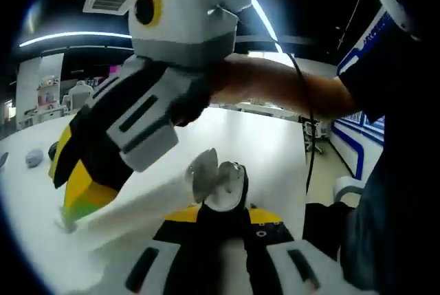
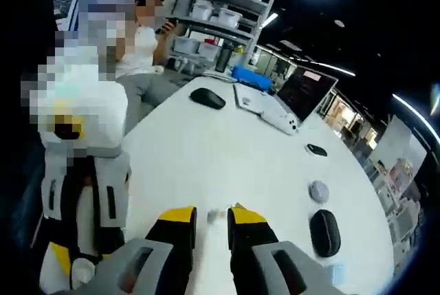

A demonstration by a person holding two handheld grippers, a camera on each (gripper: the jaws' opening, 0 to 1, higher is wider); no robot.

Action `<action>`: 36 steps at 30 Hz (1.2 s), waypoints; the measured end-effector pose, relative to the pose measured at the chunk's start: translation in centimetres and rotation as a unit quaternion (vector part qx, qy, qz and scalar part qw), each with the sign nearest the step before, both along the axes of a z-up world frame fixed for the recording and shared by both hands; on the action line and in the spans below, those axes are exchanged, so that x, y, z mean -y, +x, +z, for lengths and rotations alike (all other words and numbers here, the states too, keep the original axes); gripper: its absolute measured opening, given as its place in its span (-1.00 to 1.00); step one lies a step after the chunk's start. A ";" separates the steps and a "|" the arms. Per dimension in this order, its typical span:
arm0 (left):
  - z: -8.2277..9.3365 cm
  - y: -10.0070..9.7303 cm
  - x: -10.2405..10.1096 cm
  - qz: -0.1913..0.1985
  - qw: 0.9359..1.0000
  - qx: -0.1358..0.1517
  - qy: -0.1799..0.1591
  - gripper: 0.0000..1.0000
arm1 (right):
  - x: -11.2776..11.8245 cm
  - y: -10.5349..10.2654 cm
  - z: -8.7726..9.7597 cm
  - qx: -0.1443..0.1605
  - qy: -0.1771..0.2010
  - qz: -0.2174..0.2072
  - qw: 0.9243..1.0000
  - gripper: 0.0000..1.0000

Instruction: Pick up the earbuds from the table and place the earbuds into the earbud case

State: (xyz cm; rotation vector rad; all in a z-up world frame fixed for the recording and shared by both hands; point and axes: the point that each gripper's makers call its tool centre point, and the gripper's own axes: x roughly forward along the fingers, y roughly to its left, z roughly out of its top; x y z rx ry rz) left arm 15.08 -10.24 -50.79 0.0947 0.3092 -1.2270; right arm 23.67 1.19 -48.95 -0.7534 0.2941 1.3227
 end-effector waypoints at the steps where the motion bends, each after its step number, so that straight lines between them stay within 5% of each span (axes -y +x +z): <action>1: 0.0 0.0 0.0 0.000 1.000 0.001 0.000 -0.51 | -0.2 0.0 -0.2 0.003 -0.001 0.003 1.000 -0.67; 17: -0.1 0.0 -0.1 -0.002 1.000 0.003 -0.001 -0.51 | -0.5 1.4 -2.3 0.023 -0.034 0.008 0.999 -0.72; 24: -0.1 0.0 -0.1 -0.003 1.000 0.003 -0.001 -0.51 | -0.5 1.5 -2.1 0.000 -0.017 0.000 1.000 -0.76; 27: -0.1 0.1 -0.2 -0.002 1.000 0.003 -0.001 -0.51 | -0.1 1.7 -2.0 -0.020 -0.006 -0.018 1.000 -0.99; 36: -0.1 0.1 -0.1 -0.003 1.000 0.001 -0.001 -0.51 | 0.4 1.8 -2.1 -0.041 0.008 -0.033 0.999 -0.96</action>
